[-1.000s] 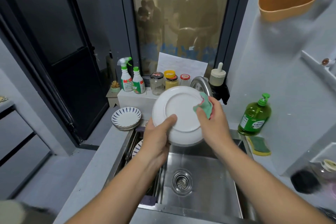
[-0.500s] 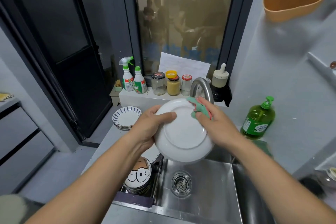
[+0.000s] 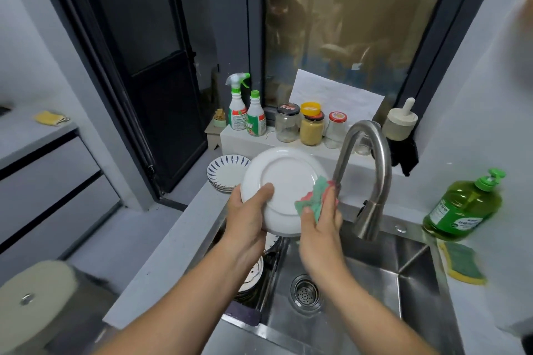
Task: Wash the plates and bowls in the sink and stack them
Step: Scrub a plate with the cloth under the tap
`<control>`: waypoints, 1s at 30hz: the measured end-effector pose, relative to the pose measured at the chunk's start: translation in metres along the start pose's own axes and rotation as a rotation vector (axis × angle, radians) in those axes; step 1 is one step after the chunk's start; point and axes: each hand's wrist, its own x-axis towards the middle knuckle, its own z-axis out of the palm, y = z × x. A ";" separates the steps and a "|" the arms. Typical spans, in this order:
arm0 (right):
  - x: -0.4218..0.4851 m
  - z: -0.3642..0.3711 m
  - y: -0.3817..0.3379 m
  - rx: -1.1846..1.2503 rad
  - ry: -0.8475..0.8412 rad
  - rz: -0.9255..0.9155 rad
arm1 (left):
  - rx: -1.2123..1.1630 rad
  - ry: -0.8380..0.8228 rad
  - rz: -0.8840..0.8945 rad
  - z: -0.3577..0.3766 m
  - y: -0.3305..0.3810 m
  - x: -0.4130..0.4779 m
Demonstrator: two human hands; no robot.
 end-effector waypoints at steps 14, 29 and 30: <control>0.058 0.085 0.003 -1.031 -0.331 -0.720 | 0.011 -0.218 -0.184 -0.072 0.031 0.112; 0.131 0.125 0.000 -0.951 -0.178 -0.636 | 0.041 -0.295 -0.287 -0.108 0.029 0.170; 0.135 0.126 -0.006 -0.789 -0.116 -0.522 | 0.071 -0.300 -0.268 -0.114 0.031 0.176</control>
